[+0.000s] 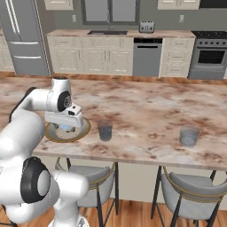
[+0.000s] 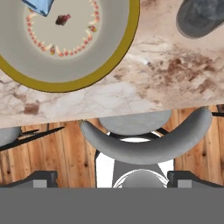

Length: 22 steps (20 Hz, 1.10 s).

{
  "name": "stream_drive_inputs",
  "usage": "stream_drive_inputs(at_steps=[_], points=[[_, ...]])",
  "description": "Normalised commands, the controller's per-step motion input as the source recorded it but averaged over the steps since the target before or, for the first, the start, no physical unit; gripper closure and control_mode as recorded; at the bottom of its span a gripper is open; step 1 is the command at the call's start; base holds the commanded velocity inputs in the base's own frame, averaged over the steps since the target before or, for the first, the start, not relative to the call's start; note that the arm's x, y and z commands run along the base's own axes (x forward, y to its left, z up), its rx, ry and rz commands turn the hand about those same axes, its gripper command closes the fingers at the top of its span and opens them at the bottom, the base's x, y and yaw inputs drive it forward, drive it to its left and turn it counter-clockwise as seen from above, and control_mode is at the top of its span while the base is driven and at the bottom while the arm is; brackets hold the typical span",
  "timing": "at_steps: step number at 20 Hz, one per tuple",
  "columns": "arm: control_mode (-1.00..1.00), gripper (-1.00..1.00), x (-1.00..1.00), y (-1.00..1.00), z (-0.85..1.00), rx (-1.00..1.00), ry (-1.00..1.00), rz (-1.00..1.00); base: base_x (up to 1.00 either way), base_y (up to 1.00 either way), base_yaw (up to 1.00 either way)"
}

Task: There are four ice cubes in the ice bowl. Place two ice cubes in each glass of water.

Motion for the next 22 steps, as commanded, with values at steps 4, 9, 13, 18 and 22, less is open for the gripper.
stream_drive_inputs(at_steps=[4,9,13,18,22], points=[[-1.00,-1.00,0.00,0.00,0.00,0.00,0.00,0.00,0.00,0.00,0.00],[-1.00,-1.00,0.00,0.00,0.00,0.00,0.00,0.00,0.00,0.00,0.00],[-1.00,-1.00,0.10,0.19,-0.04,0.01,0.01,-0.07,0.00,0.00,0.00],[-1.00,-1.00,0.79,0.83,0.31,0.01,0.10,-0.34,0.00,0.00,0.00],[-1.00,-1.00,0.64,0.81,0.00,-0.01,0.10,-0.35,0.00,0.00,0.00]])
